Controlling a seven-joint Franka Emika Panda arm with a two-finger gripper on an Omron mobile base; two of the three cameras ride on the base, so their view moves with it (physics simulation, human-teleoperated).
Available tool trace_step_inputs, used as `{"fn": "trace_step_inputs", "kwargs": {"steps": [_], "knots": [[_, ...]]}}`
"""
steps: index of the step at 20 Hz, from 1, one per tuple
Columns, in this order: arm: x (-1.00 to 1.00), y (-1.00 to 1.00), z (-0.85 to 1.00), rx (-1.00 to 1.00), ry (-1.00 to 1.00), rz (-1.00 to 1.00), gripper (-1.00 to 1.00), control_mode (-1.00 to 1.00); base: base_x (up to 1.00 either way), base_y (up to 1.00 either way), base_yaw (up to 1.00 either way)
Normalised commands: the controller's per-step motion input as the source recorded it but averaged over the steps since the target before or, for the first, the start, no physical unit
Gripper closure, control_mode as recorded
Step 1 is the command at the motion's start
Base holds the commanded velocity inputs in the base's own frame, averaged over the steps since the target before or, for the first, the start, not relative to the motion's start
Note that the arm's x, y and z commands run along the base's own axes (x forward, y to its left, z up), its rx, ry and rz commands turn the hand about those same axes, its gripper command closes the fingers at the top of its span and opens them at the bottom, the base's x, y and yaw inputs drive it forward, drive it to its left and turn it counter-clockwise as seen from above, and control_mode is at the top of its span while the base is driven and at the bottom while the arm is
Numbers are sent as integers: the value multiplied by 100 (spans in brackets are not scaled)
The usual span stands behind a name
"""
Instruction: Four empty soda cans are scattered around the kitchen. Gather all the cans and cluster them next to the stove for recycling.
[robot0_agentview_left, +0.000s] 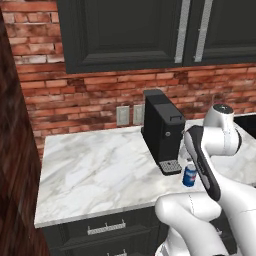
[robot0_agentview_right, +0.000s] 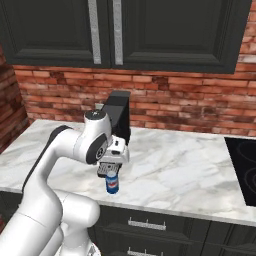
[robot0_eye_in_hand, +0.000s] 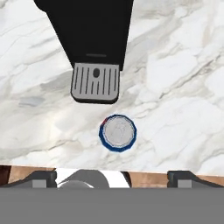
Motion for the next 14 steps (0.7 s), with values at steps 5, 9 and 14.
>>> {"fn": "trace_step_inputs", "kwargs": {"steps": [5, 9, 14], "knots": [[3, 0, -17, 0, 0, 0, -100, -100, 0, 0, 0], [2, 0, -15, 0, 0, 0, -100, -100, 0, 0, 0], [15, 0, -18, 0, 0, 0, -100, -100, 0, 0, 0]]}}
